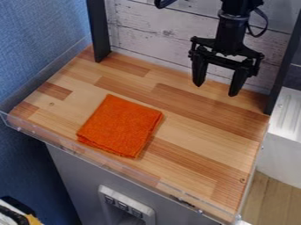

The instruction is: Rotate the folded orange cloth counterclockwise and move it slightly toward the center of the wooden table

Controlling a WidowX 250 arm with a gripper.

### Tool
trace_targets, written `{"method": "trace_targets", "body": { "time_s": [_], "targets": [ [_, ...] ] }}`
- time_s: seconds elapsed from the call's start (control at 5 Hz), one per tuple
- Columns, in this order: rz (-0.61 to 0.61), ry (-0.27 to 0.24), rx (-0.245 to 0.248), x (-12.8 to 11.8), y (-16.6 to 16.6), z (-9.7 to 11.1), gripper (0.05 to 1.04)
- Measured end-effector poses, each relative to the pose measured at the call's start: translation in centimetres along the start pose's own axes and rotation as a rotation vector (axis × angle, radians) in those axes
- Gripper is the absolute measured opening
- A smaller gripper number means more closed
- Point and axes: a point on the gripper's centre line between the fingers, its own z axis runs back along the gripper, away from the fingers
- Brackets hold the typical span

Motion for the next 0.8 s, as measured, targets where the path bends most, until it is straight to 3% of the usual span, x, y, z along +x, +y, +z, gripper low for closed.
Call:
{"method": "trace_targets", "body": {
  "time_s": [0.2,0.4,0.8],
  "targets": [
    [-0.076,0.038,0.005,-1.1,0.6,-1.4,0.998],
    [-0.166,0.009,-0.002,-2.1,3.0,-1.1,0.998],
    [-0.399,-0.094,-0.015,-4.7,7.0,-0.7,0.996]
  ]
}}
